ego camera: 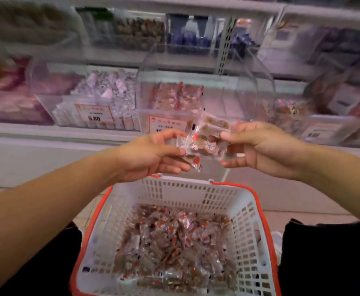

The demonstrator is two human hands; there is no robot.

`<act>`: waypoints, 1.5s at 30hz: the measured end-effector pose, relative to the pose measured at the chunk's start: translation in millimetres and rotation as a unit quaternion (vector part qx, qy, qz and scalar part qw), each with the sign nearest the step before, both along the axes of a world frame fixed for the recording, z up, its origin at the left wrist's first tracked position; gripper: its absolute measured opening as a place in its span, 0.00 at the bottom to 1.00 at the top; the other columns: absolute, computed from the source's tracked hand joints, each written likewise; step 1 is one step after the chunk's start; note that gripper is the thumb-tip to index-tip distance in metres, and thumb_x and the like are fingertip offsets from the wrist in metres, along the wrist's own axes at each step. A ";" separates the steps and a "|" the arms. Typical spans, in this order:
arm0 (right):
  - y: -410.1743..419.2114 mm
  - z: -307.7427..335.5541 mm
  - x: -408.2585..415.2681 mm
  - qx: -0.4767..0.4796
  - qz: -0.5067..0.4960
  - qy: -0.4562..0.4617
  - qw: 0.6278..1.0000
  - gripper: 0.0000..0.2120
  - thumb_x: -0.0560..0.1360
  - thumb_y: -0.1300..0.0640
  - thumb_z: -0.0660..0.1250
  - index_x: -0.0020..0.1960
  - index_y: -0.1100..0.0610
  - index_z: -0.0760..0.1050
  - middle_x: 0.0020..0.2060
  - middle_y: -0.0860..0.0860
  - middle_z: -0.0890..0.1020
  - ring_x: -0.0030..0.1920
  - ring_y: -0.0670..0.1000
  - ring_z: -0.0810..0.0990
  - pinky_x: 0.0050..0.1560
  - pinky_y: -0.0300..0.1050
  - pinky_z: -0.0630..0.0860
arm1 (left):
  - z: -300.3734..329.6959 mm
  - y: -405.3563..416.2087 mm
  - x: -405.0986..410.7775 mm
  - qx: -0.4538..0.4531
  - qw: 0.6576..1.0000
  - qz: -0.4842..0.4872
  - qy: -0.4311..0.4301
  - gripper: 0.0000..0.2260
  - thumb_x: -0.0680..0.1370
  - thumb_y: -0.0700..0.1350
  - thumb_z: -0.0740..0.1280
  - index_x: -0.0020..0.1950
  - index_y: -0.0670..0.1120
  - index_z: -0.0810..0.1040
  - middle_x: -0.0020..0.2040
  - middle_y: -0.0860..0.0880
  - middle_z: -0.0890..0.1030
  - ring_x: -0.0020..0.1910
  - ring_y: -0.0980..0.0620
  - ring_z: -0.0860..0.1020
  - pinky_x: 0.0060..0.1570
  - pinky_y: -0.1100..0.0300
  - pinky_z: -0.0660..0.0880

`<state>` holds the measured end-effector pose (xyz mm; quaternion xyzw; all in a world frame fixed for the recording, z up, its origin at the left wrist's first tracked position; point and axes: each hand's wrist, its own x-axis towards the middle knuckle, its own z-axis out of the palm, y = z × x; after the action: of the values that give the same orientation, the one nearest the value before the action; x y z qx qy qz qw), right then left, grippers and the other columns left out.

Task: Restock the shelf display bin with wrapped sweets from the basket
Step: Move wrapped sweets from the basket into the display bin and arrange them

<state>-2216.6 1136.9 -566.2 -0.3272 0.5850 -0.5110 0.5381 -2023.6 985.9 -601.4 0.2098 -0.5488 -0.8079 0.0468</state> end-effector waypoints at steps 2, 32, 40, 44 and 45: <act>-5.3 8.7 4.9 -0.029 0.008 0.034 0.999 0.18 0.68 0.57 0.71 0.57 0.62 0.81 0.46 0.57 0.84 0.40 0.47 0.82 0.40 0.45 0.82 | 17.9 0.4 4.9 -0.003 1.000 0.015 0.005 0.14 0.78 0.32 0.63 0.61 0.47 0.72 0.47 0.37 0.80 0.39 0.48 0.85 0.32 0.64 0.80; -29.2 12.3 23.6 -0.164 -0.040 0.424 0.890 0.02 0.78 0.55 0.69 0.47 0.49 0.78 0.42 0.48 0.83 0.41 0.48 0.83 0.44 0.54 0.82 | 24.7 7.2 -9.0 -0.061 0.984 0.133 0.104 0.04 0.73 0.49 0.67 0.39 0.54 0.74 0.35 0.50 0.76 0.31 0.53 0.72 0.27 0.62 0.68; -28.0 3.3 44.2 -0.146 -0.019 0.438 0.887 0.32 0.74 0.35 0.60 0.75 0.39 0.57 0.62 0.30 0.73 0.59 0.28 0.72 0.55 0.25 0.72 | 23.6 16.3 -13.0 -0.132 0.969 0.169 0.125 0.03 0.73 0.46 0.60 0.43 0.54 0.73 0.35 0.47 0.74 0.31 0.52 0.70 0.28 0.61 0.66; -35.8 10.5 41.8 -0.196 -0.044 0.375 0.905 0.23 0.75 0.49 0.71 0.67 0.42 0.68 0.54 0.38 0.78 0.53 0.44 0.82 0.54 0.48 0.81 | 27.7 12.4 -20.4 -0.113 0.964 0.219 0.101 0.13 0.69 0.47 0.62 0.52 0.56 0.72 0.33 0.49 0.77 0.31 0.52 0.71 0.28 0.58 0.65; -38.3 15.0 39.9 -0.210 -0.049 0.364 0.906 0.21 0.74 0.53 0.74 0.63 0.43 0.70 0.52 0.40 0.79 0.49 0.46 0.83 0.50 0.50 0.82 | 30.8 11.7 -22.8 -0.115 0.962 0.229 0.099 0.12 0.69 0.48 0.62 0.52 0.55 0.73 0.32 0.49 0.77 0.30 0.51 0.70 0.28 0.58 0.64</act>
<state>-2176.7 1098.6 -551.2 -0.5668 0.6348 -0.4929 0.1813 -2046.4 997.6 -570.6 0.2419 -0.5681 -0.7237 0.3082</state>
